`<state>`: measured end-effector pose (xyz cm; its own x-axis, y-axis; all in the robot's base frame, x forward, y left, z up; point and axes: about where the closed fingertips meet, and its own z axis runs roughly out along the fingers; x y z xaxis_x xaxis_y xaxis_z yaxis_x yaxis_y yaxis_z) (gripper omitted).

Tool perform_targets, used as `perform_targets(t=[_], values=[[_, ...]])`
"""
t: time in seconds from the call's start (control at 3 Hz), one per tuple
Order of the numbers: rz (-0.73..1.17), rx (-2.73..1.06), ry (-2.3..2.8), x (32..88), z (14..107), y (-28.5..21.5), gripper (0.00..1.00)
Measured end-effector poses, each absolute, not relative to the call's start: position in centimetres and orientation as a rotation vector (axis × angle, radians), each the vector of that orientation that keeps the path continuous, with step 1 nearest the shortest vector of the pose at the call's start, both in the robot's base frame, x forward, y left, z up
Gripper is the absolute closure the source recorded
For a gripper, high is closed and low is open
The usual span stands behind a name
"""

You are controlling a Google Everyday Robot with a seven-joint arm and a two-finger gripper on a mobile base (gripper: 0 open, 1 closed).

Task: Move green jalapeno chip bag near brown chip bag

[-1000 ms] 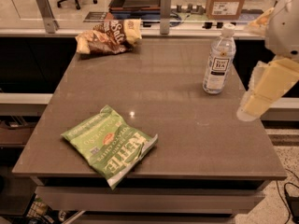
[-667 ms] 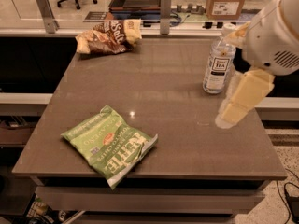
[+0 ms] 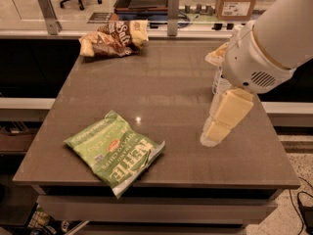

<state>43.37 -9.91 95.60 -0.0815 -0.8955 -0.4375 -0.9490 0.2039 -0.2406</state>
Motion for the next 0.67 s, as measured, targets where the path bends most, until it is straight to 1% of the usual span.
perform_targets(t=[0.33,0.67], values=[[0.171,-1.724,1.983,43.6,94.7,-8.9,0.00],[0.273,-1.729,1.958,43.7,91.4,-6.6,0.00]])
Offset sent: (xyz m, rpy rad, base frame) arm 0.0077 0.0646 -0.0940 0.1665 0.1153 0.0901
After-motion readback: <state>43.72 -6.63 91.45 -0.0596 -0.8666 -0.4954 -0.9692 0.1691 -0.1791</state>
